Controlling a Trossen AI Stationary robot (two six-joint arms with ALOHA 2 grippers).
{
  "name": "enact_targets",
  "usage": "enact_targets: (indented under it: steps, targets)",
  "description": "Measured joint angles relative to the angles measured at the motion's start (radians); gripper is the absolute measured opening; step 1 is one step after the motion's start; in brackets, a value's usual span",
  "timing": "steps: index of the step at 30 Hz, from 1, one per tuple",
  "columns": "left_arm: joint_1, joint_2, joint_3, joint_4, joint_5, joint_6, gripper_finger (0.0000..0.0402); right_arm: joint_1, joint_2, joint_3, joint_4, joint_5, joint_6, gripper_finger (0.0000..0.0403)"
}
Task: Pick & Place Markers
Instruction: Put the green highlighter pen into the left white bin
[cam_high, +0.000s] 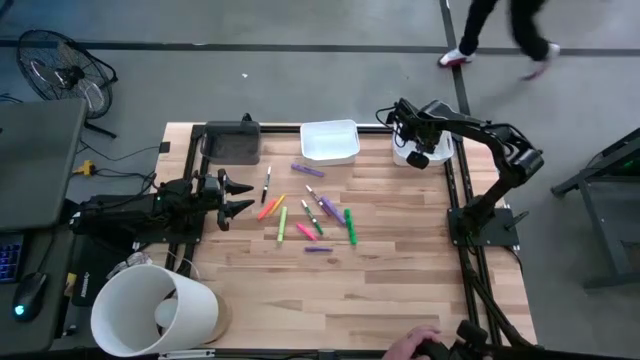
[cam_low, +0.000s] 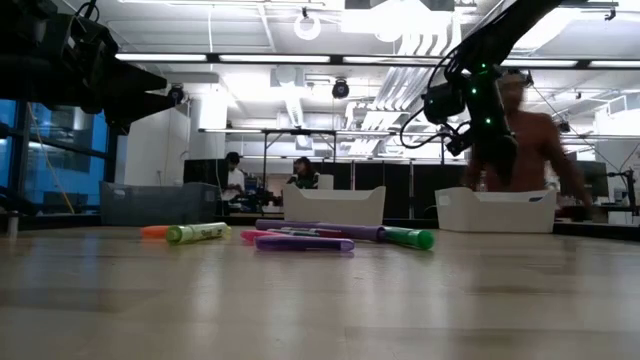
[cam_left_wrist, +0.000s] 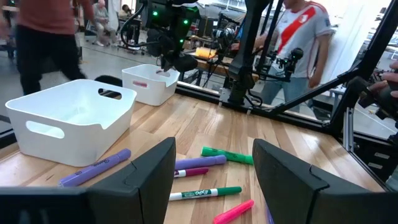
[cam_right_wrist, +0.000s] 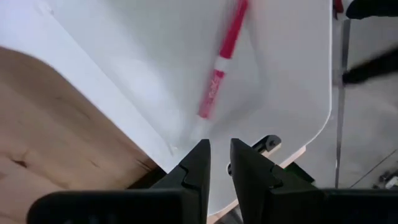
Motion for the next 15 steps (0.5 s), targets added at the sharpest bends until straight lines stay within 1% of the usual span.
enact_targets:
  steps: [7, 11, 15]
  targets:
    - [0.0, 0.0, 0.0, 0.0, 0.0, 0.0, 0.0211, 0.003, -0.016, 0.0, 0.015, -0.002, 0.032, 0.0081]
    - [0.0, 0.0, 0.0, 0.0, 0.0, 0.0, 0.0211, 0.01, -0.062, 0.0, 0.014, -0.051, 0.093, 0.0098]
    - [0.0, 0.0, 0.0, 0.0, 0.0, 0.0, 0.0211, 0.037, -0.13, 0.0, 0.006, -0.143, 0.151, 0.0109]
